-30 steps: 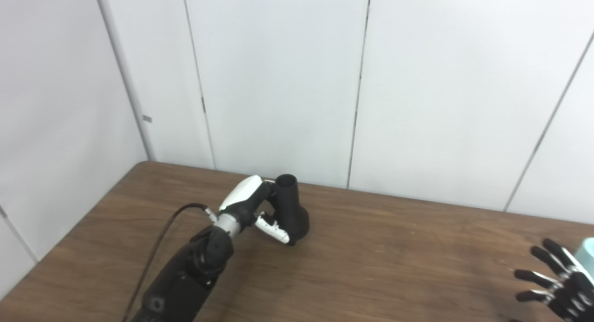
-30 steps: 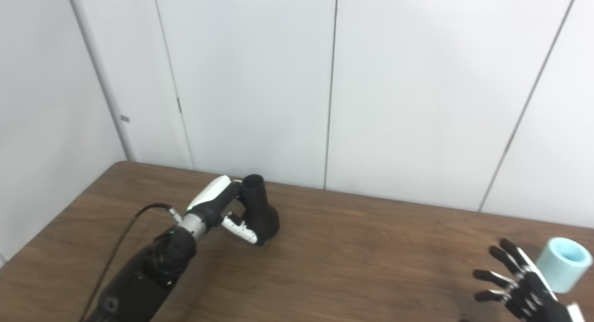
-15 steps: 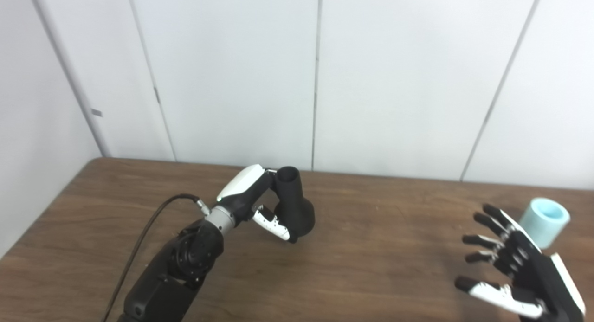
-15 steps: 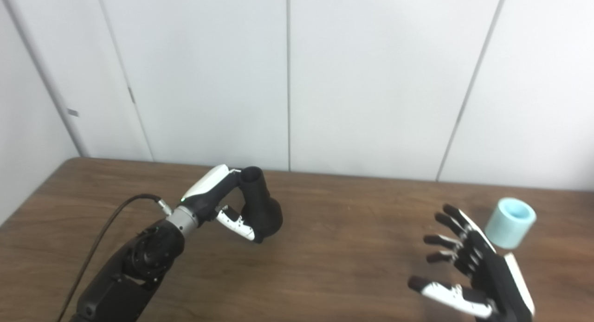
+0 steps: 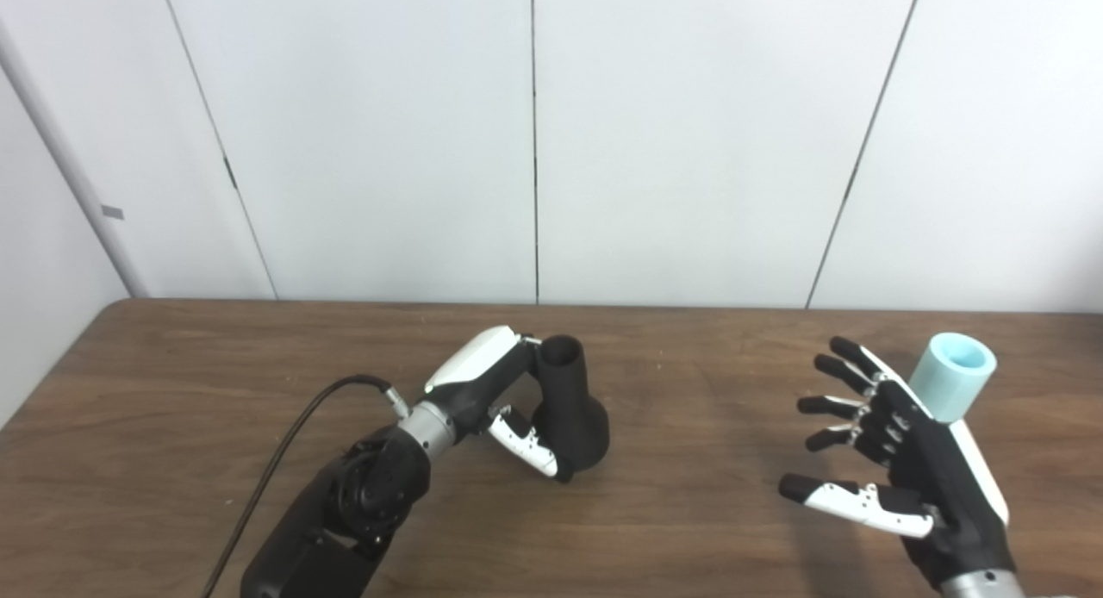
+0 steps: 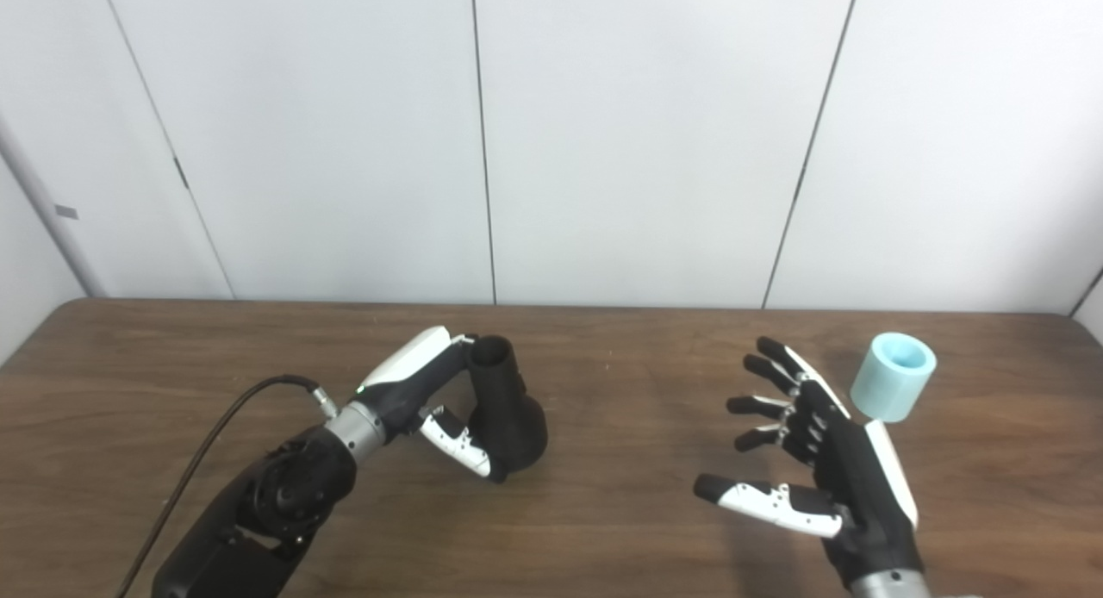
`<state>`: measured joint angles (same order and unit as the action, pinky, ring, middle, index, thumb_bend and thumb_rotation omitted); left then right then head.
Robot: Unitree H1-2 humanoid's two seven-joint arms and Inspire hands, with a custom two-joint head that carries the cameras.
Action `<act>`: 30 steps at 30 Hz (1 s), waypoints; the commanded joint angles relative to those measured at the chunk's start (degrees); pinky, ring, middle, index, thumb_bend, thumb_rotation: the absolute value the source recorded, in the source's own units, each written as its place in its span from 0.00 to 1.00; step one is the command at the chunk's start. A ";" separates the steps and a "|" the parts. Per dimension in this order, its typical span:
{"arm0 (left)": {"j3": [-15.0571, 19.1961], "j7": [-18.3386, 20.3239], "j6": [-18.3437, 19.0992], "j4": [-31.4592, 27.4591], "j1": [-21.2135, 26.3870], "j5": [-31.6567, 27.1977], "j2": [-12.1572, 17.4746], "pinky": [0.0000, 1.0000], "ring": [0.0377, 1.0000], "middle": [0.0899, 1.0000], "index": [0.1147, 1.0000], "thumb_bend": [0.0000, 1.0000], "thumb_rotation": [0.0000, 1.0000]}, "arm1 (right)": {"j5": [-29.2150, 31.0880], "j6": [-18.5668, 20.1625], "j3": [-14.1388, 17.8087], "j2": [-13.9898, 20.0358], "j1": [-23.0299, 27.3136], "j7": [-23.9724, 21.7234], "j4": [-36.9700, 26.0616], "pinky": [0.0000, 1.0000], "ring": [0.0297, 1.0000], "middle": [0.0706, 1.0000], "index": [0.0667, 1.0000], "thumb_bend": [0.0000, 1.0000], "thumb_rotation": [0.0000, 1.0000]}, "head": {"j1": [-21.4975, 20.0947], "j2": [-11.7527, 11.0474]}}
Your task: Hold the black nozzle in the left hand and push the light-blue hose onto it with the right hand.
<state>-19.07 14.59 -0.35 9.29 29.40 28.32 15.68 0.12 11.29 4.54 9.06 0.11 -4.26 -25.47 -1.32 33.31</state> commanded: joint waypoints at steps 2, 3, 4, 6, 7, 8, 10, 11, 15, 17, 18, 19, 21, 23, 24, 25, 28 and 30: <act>-0.41 -1.26 -1.81 -0.55 2.51 1.36 -0.55 1.00 0.60 0.44 0.41 0.53 0.00 | -0.34 -1.41 0.08 -0.28 1.75 0.74 -2.27 0.50 0.68 0.84 0.88 0.77 0.13 | -0.03 0.03; -0.65 -1.23 -1.89 -0.34 2.45 1.67 -0.76 1.00 0.60 0.44 0.41 0.53 0.00 | -0.36 -1.39 0.05 -0.32 1.75 0.76 -2.30 0.50 0.68 0.84 0.87 0.77 0.13 | -0.16 0.06; -0.90 -1.17 -1.97 -0.04 2.44 1.85 -0.94 1.00 0.60 0.44 0.41 0.53 0.00 | -0.39 -1.38 0.02 -0.38 1.74 0.76 -2.33 0.50 0.68 0.84 0.87 0.77 0.13 | -0.25 0.14; -1.37 -1.10 -2.15 0.63 2.47 2.07 -1.29 1.00 0.60 0.44 0.41 0.53 0.00 | -0.44 -1.25 -0.06 -0.44 1.76 0.71 -2.38 0.50 0.68 0.84 0.87 0.77 0.13 | -0.25 0.14; -1.53 -1.10 -2.21 0.85 2.46 2.18 -1.45 1.00 0.60 0.44 0.41 0.53 0.00 | -0.43 -1.20 -0.08 -0.43 1.76 0.67 -2.41 0.50 0.68 0.84 0.87 0.77 0.14 | -0.25 0.14; -1.61 -1.11 -2.25 0.98 2.45 2.27 -1.55 1.00 0.60 0.44 0.41 0.53 0.00 | -0.42 -1.17 -0.09 -0.43 1.75 0.65 -2.43 0.50 0.68 0.84 0.87 0.77 0.14 | -0.25 0.14; -1.87 -1.35 -2.53 1.70 2.54 2.61 -1.88 1.00 0.61 0.44 0.42 0.53 0.00 | -0.49 -1.02 -0.12 -0.39 1.73 0.59 -2.59 0.50 0.68 0.84 0.87 0.78 0.14 | -0.40 0.15; -1.97 -1.48 -2.68 2.07 2.60 2.76 -2.01 1.00 0.60 0.44 0.42 0.53 0.00 | -0.54 -0.93 -0.14 -0.38 1.73 0.57 -2.68 0.50 0.68 0.84 0.87 0.78 0.14 | -0.40 0.15; -2.89 -2.70 -3.29 3.80 2.84 4.86 -2.39 1.00 0.60 0.43 0.42 0.53 0.00 | -0.53 -0.42 -0.28 -0.47 1.70 0.47 -3.27 0.50 0.68 0.84 0.87 0.77 0.14 | -0.64 0.31; -3.15 -3.08 -3.38 4.55 2.85 5.41 -2.51 1.00 0.60 0.44 0.42 0.53 0.00 | -0.54 -0.21 -0.28 -0.44 1.70 0.44 -3.44 0.50 0.68 0.84 0.87 0.78 0.15 | -0.87 0.44; -3.23 -3.19 -3.31 4.72 2.79 5.59 -2.57 1.00 0.60 0.44 0.42 0.53 0.00 | -0.50 -0.10 -0.25 -0.39 1.68 0.42 -3.55 0.50 0.68 0.84 0.87 0.78 0.15 | -0.96 0.45; -3.32 -3.28 -3.32 4.88 2.67 5.74 -2.63 1.00 0.60 0.44 0.42 0.53 0.00 | -0.41 0.02 -0.20 -0.36 1.67 0.40 -3.62 0.50 0.68 0.84 0.87 0.78 0.15 | -0.96 0.45; -3.46 -3.37 -3.27 5.12 2.56 5.95 -2.75 1.00 0.59 0.44 0.42 0.53 0.00 | -0.20 0.16 -0.08 -0.30 1.70 0.36 -3.66 0.50 0.68 0.84 0.87 0.78 0.15 | -1.22 0.49; -3.59 -3.43 -3.16 5.38 2.51 6.02 -2.86 1.00 0.59 0.44 0.42 0.53 0.00 | -0.05 0.29 -0.01 -0.32 1.76 0.35 -3.68 0.50 0.68 0.84 0.87 0.78 0.15 | -1.41 0.49; -3.64 -3.45 -3.09 5.48 2.49 6.02 -2.91 1.00 0.59 0.44 0.42 0.53 0.00 | 0.01 0.39 0.01 -0.34 1.81 0.36 -3.73 0.50 0.67 0.84 0.87 0.78 0.15 | -1.63 0.51; -3.69 -3.51 -3.06 5.74 2.47 6.00 -2.99 1.00 0.59 0.44 0.42 0.53 0.00 | -0.02 0.59 -0.04 -0.41 1.86 0.39 -3.86 0.50 0.67 0.84 0.87 0.78 0.15 | -1.63 0.51; -3.82 -3.60 -3.10 6.56 2.40 5.90 -3.16 1.00 0.59 0.43 0.42 0.53 0.00 | -0.34 1.40 -0.16 -0.36 2.27 0.44 -4.33 0.50 0.67 0.84 0.87 0.78 0.16 | -1.48 0.72; -3.90 -3.63 -3.25 7.28 2.41 5.80 -3.21 1.00 0.59 0.41 0.43 0.53 0.00 | -0.88 2.83 0.02 0.39 3.04 0.30 -4.86 0.51 0.67 0.83 0.87 0.78 0.15 | -2.12 0.89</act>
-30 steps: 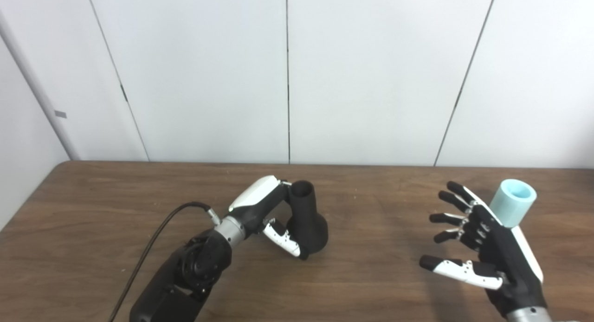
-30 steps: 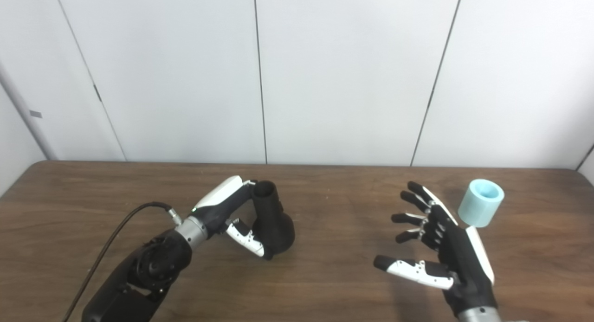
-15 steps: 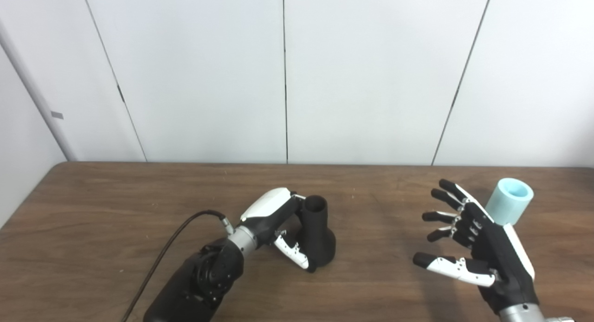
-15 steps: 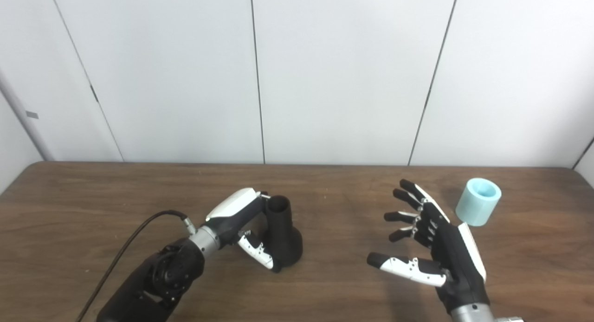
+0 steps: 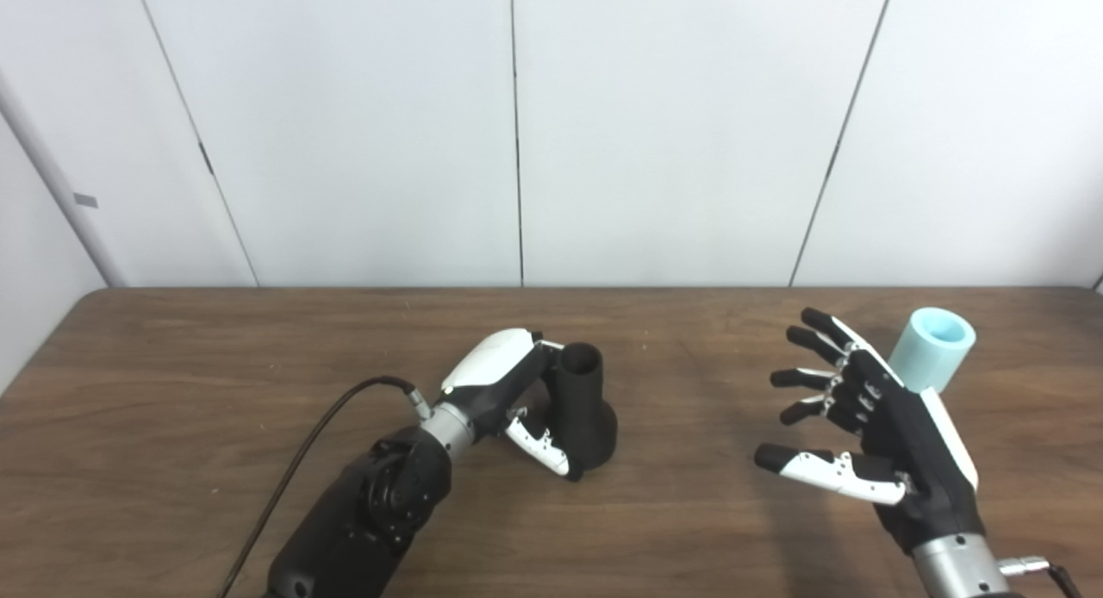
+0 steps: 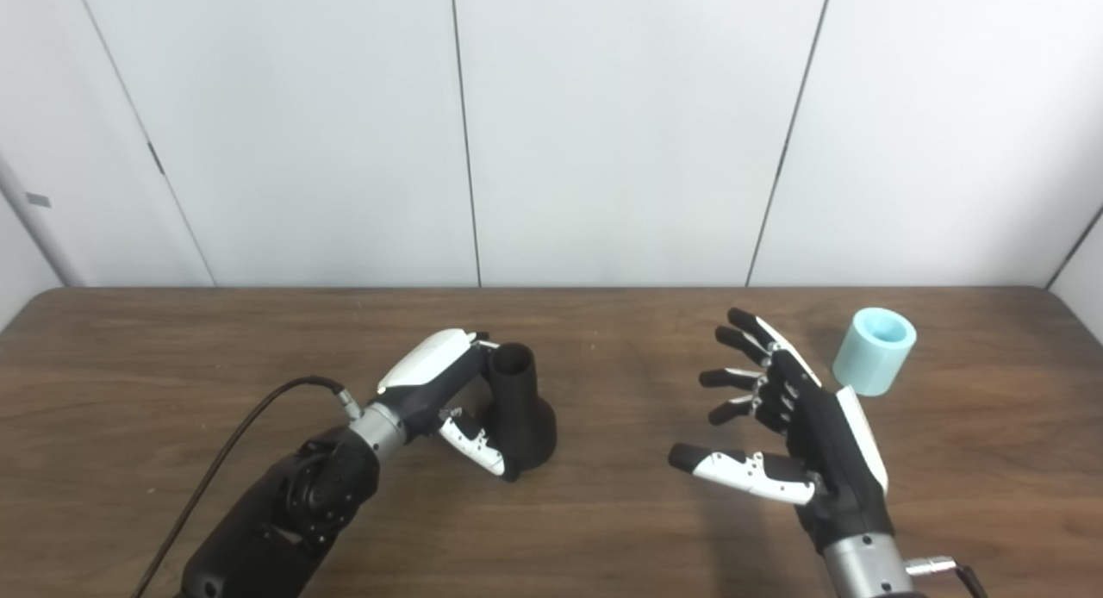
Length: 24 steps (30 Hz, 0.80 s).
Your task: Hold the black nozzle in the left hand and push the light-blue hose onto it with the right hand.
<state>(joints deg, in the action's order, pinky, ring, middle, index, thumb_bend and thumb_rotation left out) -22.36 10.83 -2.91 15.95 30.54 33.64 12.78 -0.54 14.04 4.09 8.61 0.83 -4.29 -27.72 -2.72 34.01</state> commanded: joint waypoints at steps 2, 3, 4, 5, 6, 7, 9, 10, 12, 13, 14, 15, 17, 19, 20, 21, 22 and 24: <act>-0.63 0.15 -0.81 1.10 1.26 0.34 -0.22 1.00 0.59 0.41 0.43 0.53 0.00 | -1.92 3.44 0.67 2.49 3.61 0.00 -3.55 0.51 0.67 0.83 0.86 0.78 0.14 | -1.89 0.19; -0.61 0.15 -0.94 1.29 1.21 0.21 -0.12 1.00 0.59 0.41 0.43 0.53 0.00 | -3.21 5.70 0.63 3.52 4.36 -0.26 -4.14 0.51 0.67 0.82 0.85 0.78 0.14 | -2.83 0.09; -0.60 0.13 -1.05 1.41 1.18 0.13 -0.05 1.00 0.60 0.41 0.43 0.53 0.00 | -4.09 7.35 0.57 4.20 4.85 -0.46 -4.59 0.51 0.66 0.81 0.84 0.78 0.14 | -2.83 0.09; -0.59 0.15 -1.19 1.47 1.02 -0.05 0.09 1.00 0.60 0.41 0.43 0.53 0.00 | -6.46 9.94 0.64 6.12 6.14 -2.38 -5.24 0.51 0.66 0.81 0.84 0.78 0.14 | -4.67 0.11; -0.59 0.16 -1.36 1.56 0.90 -0.22 0.23 1.00 0.60 0.41 0.43 0.53 0.00 | -8.82 11.55 0.85 7.60 7.33 -4.65 -5.57 0.51 0.66 0.80 0.83 0.80 0.14 | -6.05 0.05; -0.58 0.15 -1.51 1.62 0.74 -0.36 0.34 1.00 0.60 0.41 0.43 0.53 0.00 | -12.08 12.46 1.47 9.05 8.80 -8.20 -5.68 0.52 0.67 0.80 0.83 0.82 0.14 | -6.05 0.05; -0.49 -0.10 -2.24 2.22 0.52 -0.55 0.63 1.00 0.60 0.41 0.43 0.53 0.00 | -19.73 12.89 3.33 11.50 12.42 -17.23 -5.42 0.52 0.66 0.80 0.82 0.83 0.12 | -9.85 -0.37; -0.44 -0.22 -2.56 2.48 0.45 -0.60 0.73 1.00 0.60 0.42 0.43 0.53 0.00 | -22.78 12.89 4.44 11.70 13.75 -21.06 -5.38 0.52 0.66 0.80 0.81 0.84 0.12 | -9.85 -0.37; -0.45 -0.47 -3.24 3.00 0.34 -0.59 0.98 1.00 0.60 0.42 0.43 0.53 0.00 | -28.18 12.89 6.55 12.77 17.31 -28.59 -4.72 0.51 0.66 0.80 0.81 0.85 0.13 | -12.21 -0.83; -0.45 -0.56 -3.53 3.24 0.33 -0.59 1.10 1.00 0.60 0.42 0.42 0.53 0.00 | -30.53 12.89 7.56 12.70 18.79 -31.75 -4.42 0.51 0.68 0.81 0.81 0.86 0.14 | -13.49 -1.06; -0.42 -0.69 -4.06 3.59 0.35 -0.65 1.33 1.00 0.60 0.42 0.42 0.53 0.00 | -33.46 12.89 8.53 13.11 20.98 -35.37 -3.89 0.51 0.68 0.81 0.81 0.86 0.14 | -15.32 -1.49; -0.37 -0.76 -4.45 3.85 0.38 -0.68 1.46 1.00 0.60 0.42 0.42 0.53 0.00 | -35.90 12.89 9.48 12.93 22.49 -38.31 -3.66 0.52 0.69 0.82 0.81 0.86 0.13 | -15.32 -1.49; -0.23 -0.86 -5.26 4.32 0.42 -0.85 1.75 1.00 0.60 0.42 0.42 0.53 0.00 | -39.44 12.88 10.84 12.81 25.06 -42.41 -3.14 0.53 0.70 0.82 0.81 0.86 0.13 | -17.02 -2.05; -0.05 -1.01 -6.90 5.16 0.48 -1.35 2.43 1.00 0.60 0.43 0.42 0.53 0.00 | -41.02 12.88 10.75 15.33 28.94 -43.31 -0.53 0.56 0.71 0.83 0.81 0.86 0.13 | -19.23 -2.68; -0.03 -1.15 -7.80 5.70 0.55 -1.60 2.76 1.00 0.60 0.43 0.42 0.53 0.00 | -41.74 12.87 10.44 16.60 30.75 -42.99 1.17 0.56 0.72 0.84 0.81 0.86 0.13 | -20.37 -2.86; 0.00 -1.25 -8.56 6.21 0.65 -1.80 3.03 1.00 0.60 0.43 0.42 0.53 0.00 | -42.44 12.86 10.02 17.39 32.01 -42.53 2.61 0.57 0.73 0.85 0.81 0.86 0.14 | -21.38 -3.18; 0.02 -1.31 -9.23 6.71 0.73 -2.00 3.24 1.00 0.60 0.43 0.42 0.53 0.00 | -43.30 12.86 9.53 18.10 33.00 -42.05 4.04 0.58 0.74 0.85 0.81 0.86 0.14 | -21.96 -3.25; 0.10 -1.36 -10.60 7.74 0.91 -2.43 3.74 1.00 0.60 0.42 0.42 0.53 0.00 | -45.42 12.85 8.33 19.16 34.66 -41.70 6.74 0.60 0.76 0.86 0.82 0.86 0.14 | -24.37 -3.95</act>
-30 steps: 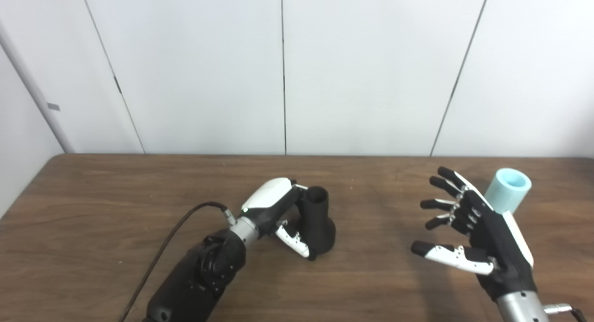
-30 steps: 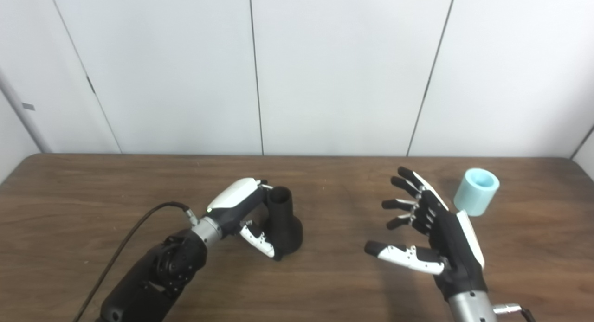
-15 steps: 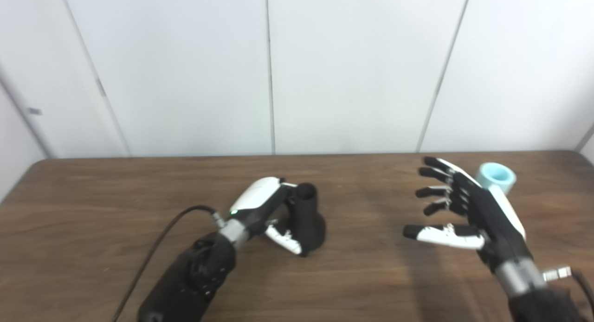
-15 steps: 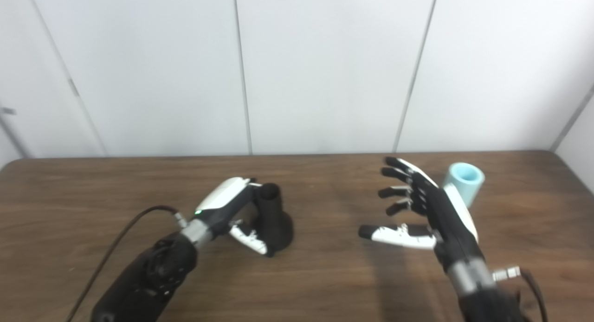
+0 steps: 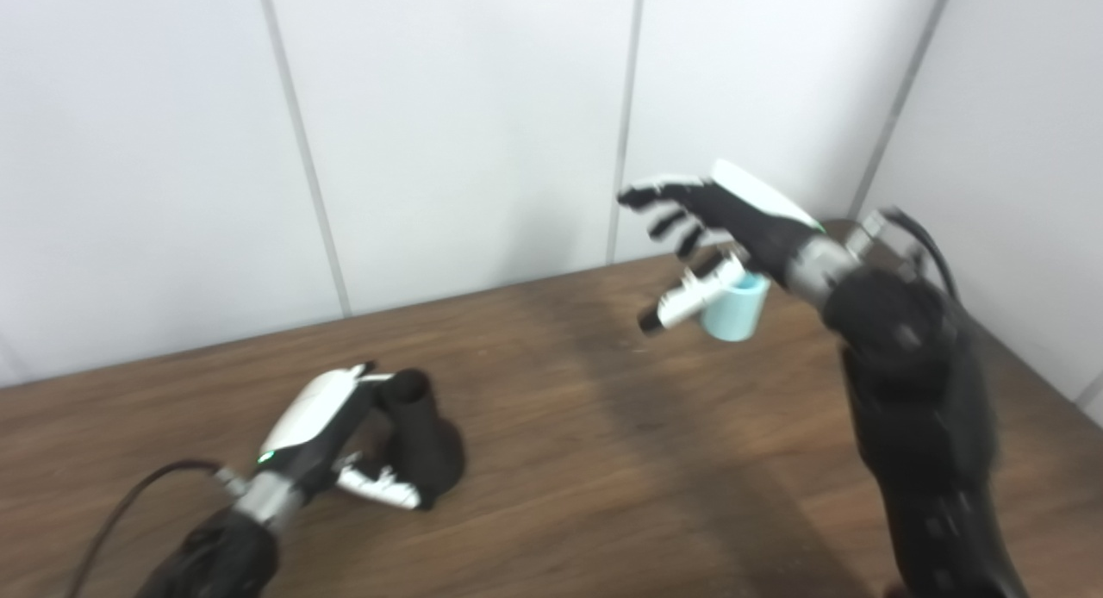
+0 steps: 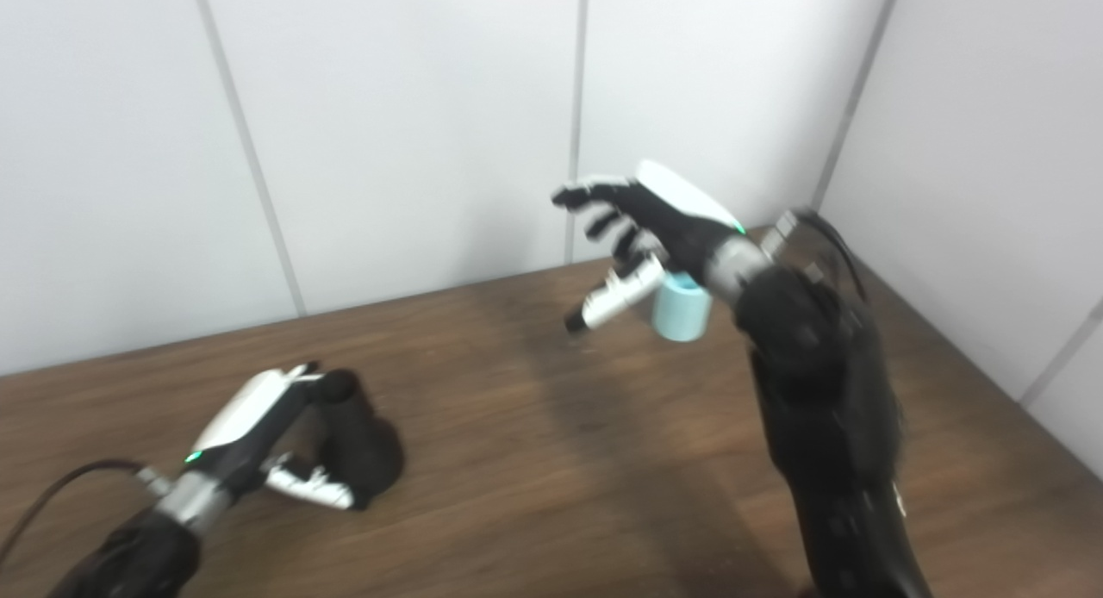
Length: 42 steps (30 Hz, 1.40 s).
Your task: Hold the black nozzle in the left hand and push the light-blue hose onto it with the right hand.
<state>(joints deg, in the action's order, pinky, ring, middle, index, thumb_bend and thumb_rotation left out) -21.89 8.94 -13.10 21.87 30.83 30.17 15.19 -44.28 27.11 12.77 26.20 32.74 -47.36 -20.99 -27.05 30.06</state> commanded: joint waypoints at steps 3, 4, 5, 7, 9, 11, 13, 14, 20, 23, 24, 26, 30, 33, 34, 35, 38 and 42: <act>-0.20 0.94 -1.74 2.74 0.69 0.30 2.02 1.00 0.60 0.42 0.43 0.53 0.00 | -4.85 -0.20 -2.55 3.61 5.00 0.46 4.26 0.65 0.78 0.88 0.82 0.86 0.14 | -1.23 -0.60; -0.19 1.10 -1.87 2.75 0.60 0.12 2.18 1.00 0.60 0.42 0.43 0.53 0.00 | -5.55 -0.20 -3.34 4.41 5.56 0.44 5.59 0.67 0.79 0.88 0.82 0.86 0.13 | -1.23 -0.60; -0.19 1.24 -1.96 2.79 0.51 0.00 2.33 1.00 0.60 0.42 0.42 0.53 0.00 | -6.02 -0.22 -4.35 5.32 6.06 1.08 6.99 0.68 0.79 0.88 0.82 0.87 0.12 | -1.67 -0.78; -0.24 1.39 -2.12 2.85 0.39 -0.08 2.58 1.00 0.60 0.43 0.42 0.53 0.00 | -6.92 -0.29 -6.23 6.72 6.68 3.42 9.17 0.68 0.79 0.87 0.81 0.87 0.12 | -1.95 -0.84; -0.20 1.50 -2.43 2.96 0.33 -0.20 2.82 1.00 0.60 0.43 0.42 0.53 0.00 | -7.71 -0.59 -7.83 7.50 6.86 6.44 10.60 0.66 0.78 0.86 0.80 0.88 0.12 | -2.26 -1.01; -0.25 1.58 -2.57 3.07 0.43 -0.17 2.97 1.00 0.60 0.43 0.42 0.53 0.00 | -8.36 -1.45 -9.25 8.26 7.00 10.01 12.50 0.62 0.76 0.83 0.77 0.88 0.12 | -2.43 -1.05; -0.34 1.68 -2.66 3.22 0.60 -0.13 3.07 1.00 0.60 0.43 0.42 0.53 0.00 | -8.11 -1.70 -10.17 9.11 7.33 12.24 14.59 0.60 0.74 0.82 0.77 0.88 0.13 | -2.65 -1.21; -0.32 1.68 -2.78 3.32 0.70 -0.16 3.14 1.00 0.60 0.43 0.42 0.53 0.00 | -7.61 -1.25 -10.51 9.59 7.83 12.18 15.95 0.60 0.74 0.81 0.77 0.88 0.13 | -2.65 -1.21; -0.35 0.92 -3.67 4.12 0.76 0.00 2.98 1.00 0.60 0.42 0.42 0.53 0.00 | -6.15 -0.28 -13.20 12.68 9.10 6.90 21.78 0.66 0.81 0.84 0.79 0.88 0.12 | -2.49 -1.60; -0.27 0.93 -3.70 4.08 0.61 -0.16 2.78 1.00 0.60 0.42 0.42 0.53 0.00 | -4.94 -0.29 -13.60 13.60 8.78 7.12 23.79 0.72 0.85 0.85 0.81 0.90 0.14 | -2.33 -1.74; -0.24 0.96 -3.71 4.05 0.58 -0.23 2.75 1.00 0.60 0.42 0.42 0.53 0.00 | -4.67 -0.29 -13.64 13.76 8.65 7.44 24.37 0.73 0.86 0.85 0.81 0.91 0.15 | -2.33 -1.74; -0.24 0.99 -3.65 3.86 0.47 -0.27 2.68 1.00 0.60 0.42 0.42 0.53 0.00 | -4.39 -0.26 -13.62 13.97 8.39 8.00 25.70 0.74 0.87 0.86 0.81 0.93 0.18 | -2.18 -1.48; -0.21 1.07 -3.41 3.63 0.34 -0.42 2.62 1.00 0.61 0.42 0.42 0.53 0.00 | -4.07 -0.24 -13.69 14.55 8.39 7.94 28.18 0.75 0.86 0.86 0.82 0.96 0.22 | -2.13 -1.22; -0.12 1.32 -3.16 3.60 0.42 -0.61 2.68 1.00 0.61 0.43 0.42 0.53 0.00 | -4.45 -0.21 -13.56 14.81 8.50 6.07 29.91 0.74 0.85 0.87 0.83 0.96 0.22 | -2.20 -1.13; -0.07 1.46 -3.05 3.37 0.42 -0.69 2.76 1.00 0.61 0.43 0.42 0.53 0.00 | -4.91 -0.20 -13.26 14.60 8.33 4.92 30.20 0.74 0.85 0.87 0.83 0.96 0.21 | -2.04 -1.26; -0.03 1.55 -2.99 3.19 0.42 -0.75 2.82 1.00 0.61 0.43 0.42 0.53 0.00 | -5.33 -0.20 -12.98 14.35 8.12 4.05 30.35 0.74 0.85 0.87 0.84 0.95 0.20 | -2.04 -1.26; 0.08 1.64 -3.01 2.95 0.41 -0.80 2.85 1.00 0.61 0.43 0.42 0.53 0.00 | -6.57 -0.20 -12.54 13.58 7.18 2.46 30.45 0.73 0.86 0.88 0.84 0.94 0.18 | -1.74 -0.93; 0.06 1.61 -3.06 3.13 0.49 -0.68 2.80 1.00 0.61 0.42 0.42 0.53 0.00 | -7.48 -0.20 -12.51 13.12 6.03 2.17 29.72 0.74 0.86 0.88 0.84 0.94 0.16 | -1.81 -0.93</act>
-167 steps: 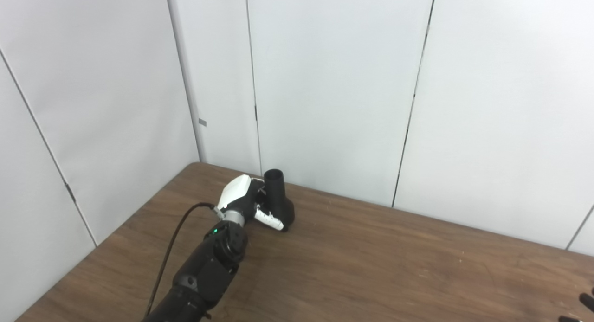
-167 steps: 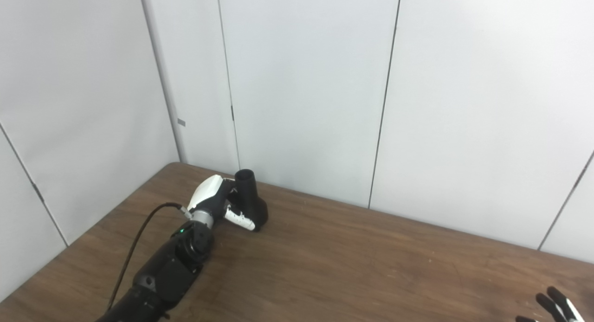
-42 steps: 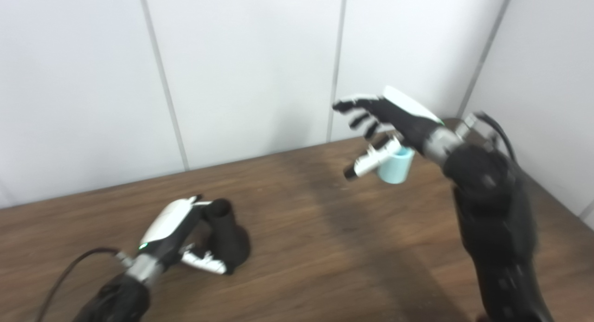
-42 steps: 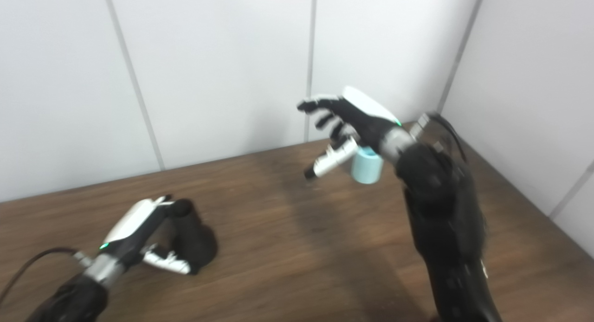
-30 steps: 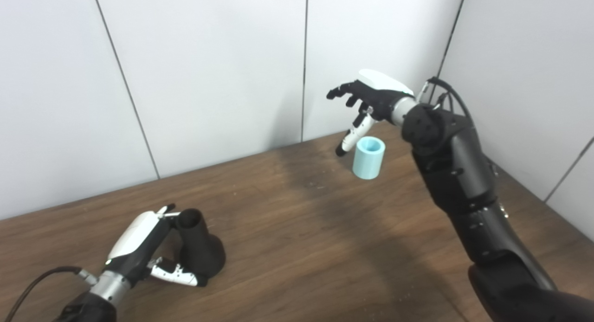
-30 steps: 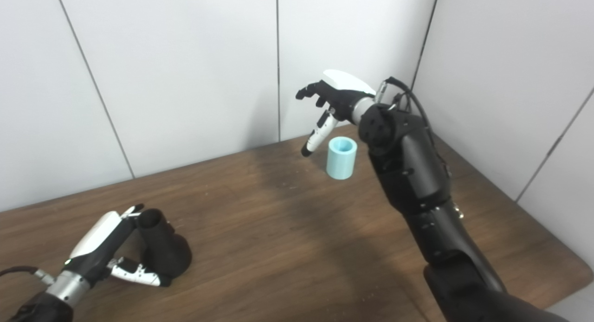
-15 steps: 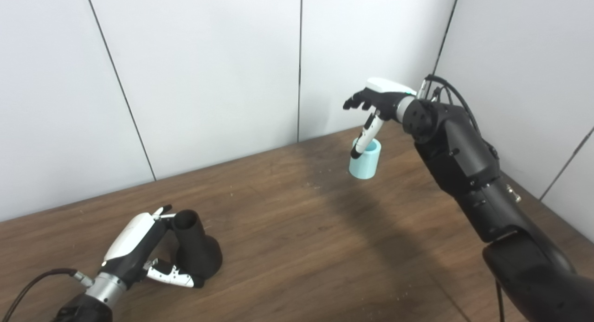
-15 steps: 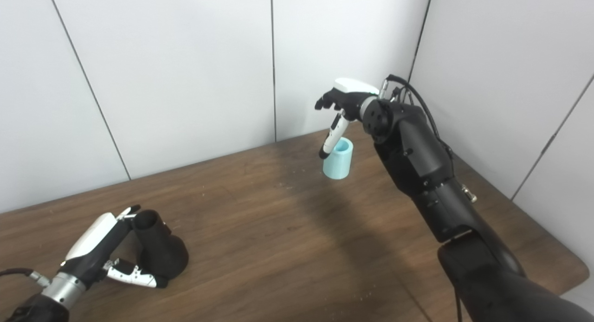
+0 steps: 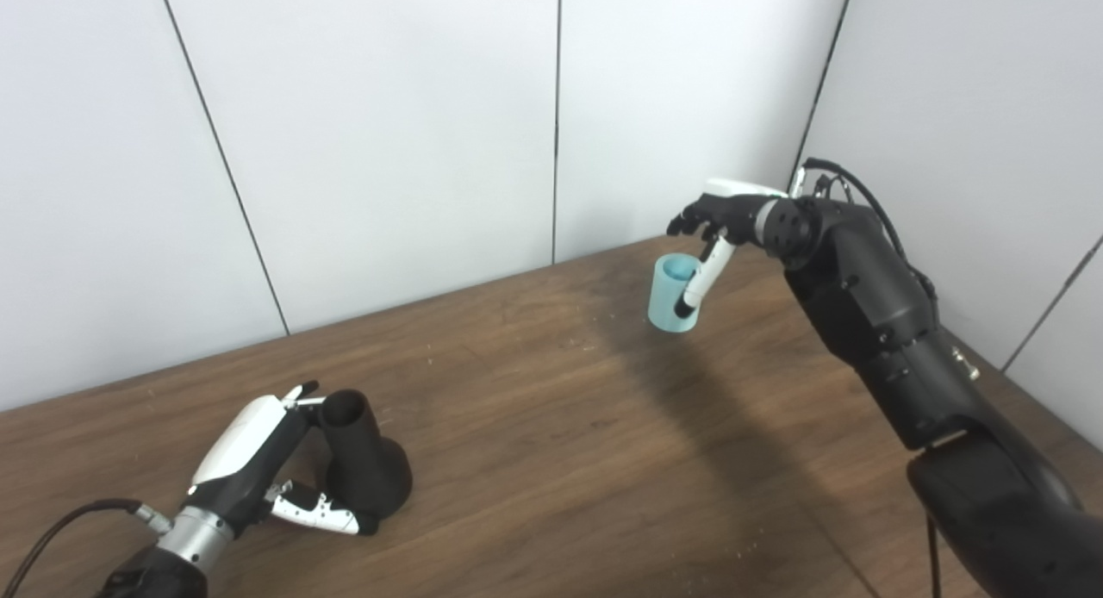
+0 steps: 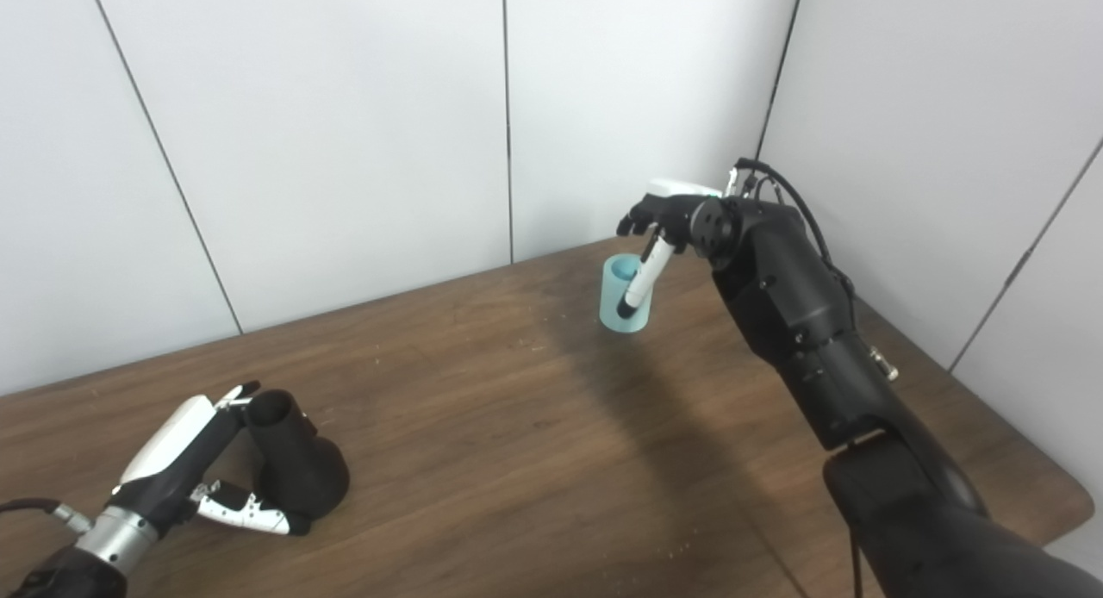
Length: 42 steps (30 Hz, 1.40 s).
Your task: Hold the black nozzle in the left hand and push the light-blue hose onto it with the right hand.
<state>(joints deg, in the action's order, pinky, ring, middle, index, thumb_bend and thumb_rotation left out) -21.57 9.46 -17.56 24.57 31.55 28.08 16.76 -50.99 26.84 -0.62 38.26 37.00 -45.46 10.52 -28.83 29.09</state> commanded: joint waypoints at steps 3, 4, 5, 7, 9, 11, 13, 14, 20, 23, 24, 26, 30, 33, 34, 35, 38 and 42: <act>-0.15 1.40 1.31 0.67 -0.10 1.03 1.38 1.00 0.61 0.42 0.42 0.53 0.00 | -0.38 0.01 -0.63 1.61 0.98 2.85 -1.52 0.73 0.85 0.86 0.83 0.92 0.13 | -0.10 0.14; -0.12 1.48 1.18 0.81 -0.04 0.95 1.45 1.00 0.61 0.42 0.42 0.53 0.00 | -0.14 -0.06 -1.23 1.92 0.77 3.86 -1.22 0.72 0.84 0.85 0.82 0.91 0.12 | -0.13 0.09; -0.10 1.51 1.05 0.92 0.02 0.93 1.51 1.00 0.61 0.42 0.42 0.53 0.00 | 0.03 -0.09 -1.70 2.15 0.63 4.60 -1.00 0.71 0.82 0.84 0.81 0.90 0.11 | -0.24 0.12; -0.12 1.53 0.99 0.85 0.01 1.06 1.62 1.00 0.60 0.42 0.42 0.53 0.00 | 0.23 -0.07 -2.38 2.36 0.39 6.10 -0.51 0.67 0.79 0.81 0.80 0.89 0.09 | -0.24 0.20; -0.17 1.52 1.05 0.65 -0.03 1.23 1.67 1.00 0.60 0.42 0.42 0.53 0.00 | 0.46 -0.04 -2.67 2.21 0.36 7.44 0.24 0.64 0.76 0.79 0.79 0.89 0.08 | -0.14 0.32; -0.16 1.55 1.10 0.57 -0.04 1.23 1.69 1.00 0.60 0.42 0.42 0.53 0.00 | 0.61 -0.03 -2.83 1.76 0.36 8.80 1.03 0.63 0.75 0.78 0.79 0.88 0.08 | -0.12 0.33; -0.14 1.58 1.13 0.45 -0.09 1.21 1.71 1.00 0.60 0.42 0.42 0.53 0.00 | 0.69 -0.03 -3.30 1.32 0.30 9.93 1.49 0.64 0.75 0.79 0.78 0.88 0.08 | -0.02 0.22; -0.14 1.56 1.07 0.44 -0.11 1.22 1.72 1.00 0.60 0.42 0.42 0.53 0.00 | 0.69 -0.03 -3.55 1.15 0.29 10.30 1.56 0.64 0.76 0.79 0.78 0.88 0.08 | -0.02 0.24; 0.12 1.63 1.20 0.56 0.13 0.96 1.85 1.00 0.60 0.42 0.42 0.53 0.00 | 1.12 0.01 -3.87 -1.03 -0.08 14.11 1.49 0.64 0.74 0.77 0.78 0.88 0.08 | 0.01 0.43; 0.19 1.70 1.38 0.16 0.04 0.98 1.84 1.00 0.60 0.42 0.42 0.53 0.00 | 1.02 -0.01 -4.00 -1.89 0.00 16.48 1.94 0.60 0.72 0.75 0.78 0.88 0.08 | 0.11 0.52; 0.23 1.73 1.39 0.01 0.00 0.95 1.89 1.00 0.60 0.42 0.42 0.53 0.00 | 1.25 -0.03 -4.08 -2.04 0.05 17.47 2.17 0.59 0.71 0.74 0.78 0.88 0.08 | 0.11 0.52; 0.29 1.76 1.32 -0.07 -0.05 0.93 1.97 1.00 0.60 0.42 0.42 0.53 0.00 | 1.70 -0.08 -4.33 -2.20 0.20 19.13 2.63 0.58 0.69 0.73 0.77 0.88 0.08 | 0.01 0.60; 0.28 1.65 1.14 0.24 0.00 1.02 1.94 1.00 0.60 0.42 0.42 0.53 0.00 | 2.21 -0.13 -5.12 -2.27 0.58 21.47 3.60 0.57 0.68 0.71 0.77 0.88 0.08 | 0.01 0.60; 0.23 1.57 1.11 0.33 0.04 1.08 1.85 1.00 0.60 0.42 0.42 0.53 0.00 | 2.41 -0.08 -5.53 -2.26 0.66 22.41 3.99 0.57 0.67 0.70 0.77 0.88 0.08 | 0.08 0.66; 0.21 1.57 1.14 0.30 0.05 1.12 1.82 1.00 0.60 0.42 0.42 0.53 0.00 | 2.42 -0.07 -5.58 -2.27 0.63 22.58 3.98 0.57 0.67 0.70 0.77 0.88 0.09 | 0.08 0.66; 0.19 1.57 1.18 0.30 0.09 1.15 1.78 1.00 0.60 0.42 0.42 0.53 0.00 | 2.42 -0.06 -5.60 -2.28 0.52 22.74 3.84 0.57 0.67 0.70 0.77 0.88 0.09 | 0.08 0.66; 0.16 1.50 0.98 0.61 0.25 1.19 1.82 1.00 0.60 0.42 0.42 0.53 0.00 | 2.59 -0.04 -5.64 -2.23 0.41 23.13 4.00 0.56 0.67 0.70 0.77 0.88 0.09 | 0.22 0.83; 0.24 1.63 0.77 0.70 0.29 1.03 2.11 1.00 0.60 0.42 0.42 0.53 0.00 | 2.39 -0.01 -5.75 -1.88 0.35 22.82 3.92 0.55 0.65 0.69 0.76 0.88 0.08 | 0.20 1.02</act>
<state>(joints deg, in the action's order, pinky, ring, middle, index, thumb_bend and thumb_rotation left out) -21.29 10.08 -17.63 24.36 31.56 27.95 17.15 -48.43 26.82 -6.79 34.52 34.93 -23.98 15.57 -28.56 30.06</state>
